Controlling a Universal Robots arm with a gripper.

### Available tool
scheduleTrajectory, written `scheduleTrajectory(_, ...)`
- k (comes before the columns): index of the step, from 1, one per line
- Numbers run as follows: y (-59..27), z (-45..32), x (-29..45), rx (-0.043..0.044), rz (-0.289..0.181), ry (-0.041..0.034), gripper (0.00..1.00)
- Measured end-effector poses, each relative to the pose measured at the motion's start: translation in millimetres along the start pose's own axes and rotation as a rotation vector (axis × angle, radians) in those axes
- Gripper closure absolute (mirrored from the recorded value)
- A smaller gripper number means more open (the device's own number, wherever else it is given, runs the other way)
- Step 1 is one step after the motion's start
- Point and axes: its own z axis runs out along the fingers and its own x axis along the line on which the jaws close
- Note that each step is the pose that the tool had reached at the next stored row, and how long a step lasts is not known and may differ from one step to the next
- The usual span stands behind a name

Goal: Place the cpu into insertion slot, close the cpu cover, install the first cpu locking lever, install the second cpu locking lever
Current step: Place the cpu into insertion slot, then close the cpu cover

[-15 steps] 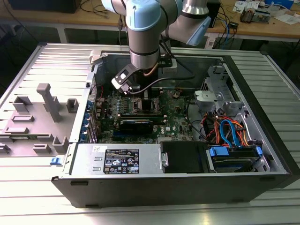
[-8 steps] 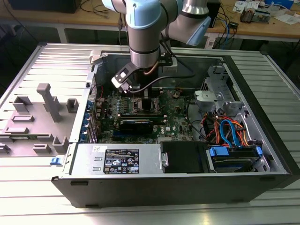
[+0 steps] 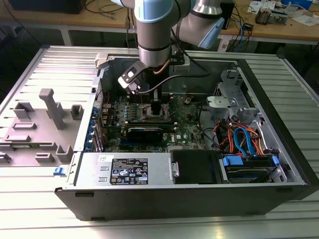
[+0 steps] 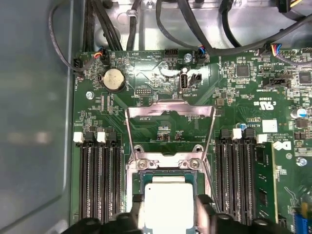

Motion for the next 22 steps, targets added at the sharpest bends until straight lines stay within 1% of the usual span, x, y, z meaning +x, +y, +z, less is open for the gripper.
scheduleTrajectory(3, 0.9, -2.6, 0.0, 0.0035, 0.000, -0.0001, 0.59)
scheduleTrajectory(4, 1.7, -3.4, 0.1, 0.0067, 0.000, 0.0000, 0.65)
scheduleTrajectory(5, 2.3, -3.9, 0.1, 0.0115, 0.000, 0.0000, 0.71)
scheduleTrajectory(6, 3.4, -4.4, 0.0, 0.0235, 0.000, 0.0005, 0.83)
scheduleTrajectory(7, 3.8, -4.6, 0.1, 0.0297, 0.001, 0.0032, 0.89)
scheduleTrajectory(12, 3.8, -4.7, 0.0, 0.0315, 0.001, 0.0039, 0.89)
scheduleTrajectory(14, 3.8, -4.7, 0.0, 0.0356, 0.001, 0.0040, 0.89)
scheduleTrajectory(22, 3.8, -4.7, 0.0, 0.0373, 0.001, 0.0040, 0.89)
